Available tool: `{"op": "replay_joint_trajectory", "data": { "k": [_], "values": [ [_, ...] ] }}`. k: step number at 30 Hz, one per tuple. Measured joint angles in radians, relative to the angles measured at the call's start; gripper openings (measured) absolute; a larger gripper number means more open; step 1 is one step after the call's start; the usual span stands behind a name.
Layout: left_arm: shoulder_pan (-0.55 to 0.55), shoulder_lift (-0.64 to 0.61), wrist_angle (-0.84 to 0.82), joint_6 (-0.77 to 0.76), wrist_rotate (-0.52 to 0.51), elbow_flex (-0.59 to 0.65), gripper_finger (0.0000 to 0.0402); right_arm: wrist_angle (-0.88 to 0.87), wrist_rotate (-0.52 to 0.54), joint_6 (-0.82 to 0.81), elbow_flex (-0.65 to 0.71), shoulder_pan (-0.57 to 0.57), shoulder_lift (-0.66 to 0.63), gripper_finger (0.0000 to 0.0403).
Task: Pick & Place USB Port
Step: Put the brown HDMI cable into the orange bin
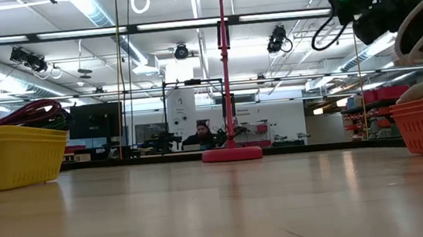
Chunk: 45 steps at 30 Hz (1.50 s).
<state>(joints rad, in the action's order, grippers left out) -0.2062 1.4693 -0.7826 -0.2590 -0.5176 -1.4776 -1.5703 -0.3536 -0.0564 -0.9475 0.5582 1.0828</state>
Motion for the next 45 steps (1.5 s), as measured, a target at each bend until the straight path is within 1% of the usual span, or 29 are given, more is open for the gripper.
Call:
{"op": "replay_joint_trajectory", "data": {
  "k": [6, 13, 19, 26, 33, 35, 37, 40, 43, 45],
  "values": [
    [0.0, 0.0, 0.0, 0.004, -0.026, 0.0, 0.0131, 0.004, -0.006, 0.049, 0.07, 0.043, 0.0, 0.0016],
    [0.004, 0.0, 0.0, 0.007, -0.042, 0.0, 0.0131, 0.007, -0.009, 0.083, 0.161, 0.057, 0.001, 0.0016],
    [0.02, 0.007, 0.002, 0.008, -0.039, 0.0, 0.0131, 0.009, -0.003, 0.083, 0.156, 0.057, 0.008, 0.0015],
    [0.029, 0.041, 0.011, 0.016, -0.021, 0.0, 0.0131, 0.029, 0.012, 0.044, 0.156, 0.057, 0.008, 0.0015],
    [0.03, 0.078, 0.009, 0.056, -0.014, 0.0, 0.0131, 0.054, -0.032, 0.015, 0.155, 0.055, 0.008, 0.0015],
    [0.031, 0.078, 0.009, 0.057, -0.021, 0.0, 0.0131, 0.072, -0.084, 0.014, 0.155, 0.048, 0.011, 0.0015],
    [0.031, 0.075, 0.008, 0.062, -0.035, 0.0, 0.0131, 0.095, -0.105, 0.009, 0.154, 0.022, 0.015, 0.0015],
    [0.031, 0.074, 0.008, 0.062, -0.038, 0.0, 0.0131, 0.124, -0.099, 0.0, 0.153, -0.014, 0.03, 0.0015],
    [0.031, 0.074, 0.008, 0.063, -0.035, 0.0, 0.0131, 0.111, -0.081, 0.004, 0.154, -0.019, 0.051, 0.0015],
    [0.031, 0.074, 0.008, 0.063, -0.025, 0.0, 0.0131, 0.117, -0.094, -0.013, 0.158, -0.019, 0.06, 0.0015]
  ]
}}
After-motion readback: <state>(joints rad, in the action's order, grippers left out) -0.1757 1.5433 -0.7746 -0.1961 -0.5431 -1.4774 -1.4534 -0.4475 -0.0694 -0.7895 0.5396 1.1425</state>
